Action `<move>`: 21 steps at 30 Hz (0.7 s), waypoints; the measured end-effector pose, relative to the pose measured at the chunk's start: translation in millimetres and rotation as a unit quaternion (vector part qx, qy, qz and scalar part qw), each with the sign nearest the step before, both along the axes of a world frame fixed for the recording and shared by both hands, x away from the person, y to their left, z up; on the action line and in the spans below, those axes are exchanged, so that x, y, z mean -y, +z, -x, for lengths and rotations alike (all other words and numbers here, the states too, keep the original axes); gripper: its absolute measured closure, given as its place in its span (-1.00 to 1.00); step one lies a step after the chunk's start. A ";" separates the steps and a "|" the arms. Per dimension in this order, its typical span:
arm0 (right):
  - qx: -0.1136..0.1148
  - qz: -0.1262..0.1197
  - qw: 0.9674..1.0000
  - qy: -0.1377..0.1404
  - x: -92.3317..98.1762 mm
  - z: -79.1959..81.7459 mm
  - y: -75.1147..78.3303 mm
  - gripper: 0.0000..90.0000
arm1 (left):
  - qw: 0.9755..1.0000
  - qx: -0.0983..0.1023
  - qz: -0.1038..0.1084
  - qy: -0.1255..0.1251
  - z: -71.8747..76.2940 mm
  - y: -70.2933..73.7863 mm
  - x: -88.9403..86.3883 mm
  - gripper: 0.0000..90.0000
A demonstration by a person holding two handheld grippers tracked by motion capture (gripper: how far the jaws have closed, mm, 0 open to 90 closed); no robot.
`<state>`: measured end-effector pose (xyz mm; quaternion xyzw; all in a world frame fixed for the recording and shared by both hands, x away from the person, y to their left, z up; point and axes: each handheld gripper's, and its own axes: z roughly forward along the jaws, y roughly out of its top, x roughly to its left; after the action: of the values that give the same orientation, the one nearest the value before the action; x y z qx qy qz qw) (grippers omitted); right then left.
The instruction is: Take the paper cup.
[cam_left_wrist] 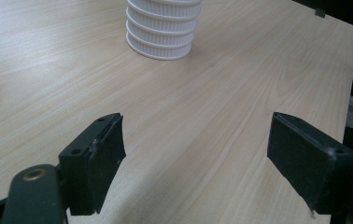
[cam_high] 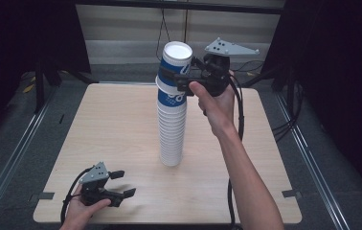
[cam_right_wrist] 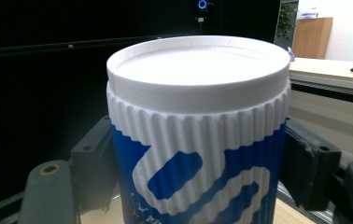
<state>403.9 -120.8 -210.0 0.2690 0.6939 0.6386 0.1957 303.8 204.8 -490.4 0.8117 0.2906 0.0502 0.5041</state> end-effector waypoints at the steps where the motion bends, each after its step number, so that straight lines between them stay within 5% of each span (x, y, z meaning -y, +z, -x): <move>1: 0.002 0.001 1.000 -0.002 -0.1 0.1 0.8 -0.46 | 1.000 -0.001 0.000 0.000 0.1 -0.1 -0.1 -0.58; 10: -0.008 -0.025 1.000 0.000 3.6 -1.4 9.9 -0.46 | 1.000 -0.001 -0.002 -0.002 -1.0 -1.5 1.1 -0.58; 21: 0.007 -0.048 0.999 -0.002 11.7 3.1 21.5 -0.45 | 1.000 -0.002 -0.001 -0.001 -1.2 -1.6 1.3 -0.58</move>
<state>400.8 -132.5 -188.5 0.2743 0.6608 0.6727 0.1888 305.0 203.5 -492.0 0.8126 0.2911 0.0483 0.5025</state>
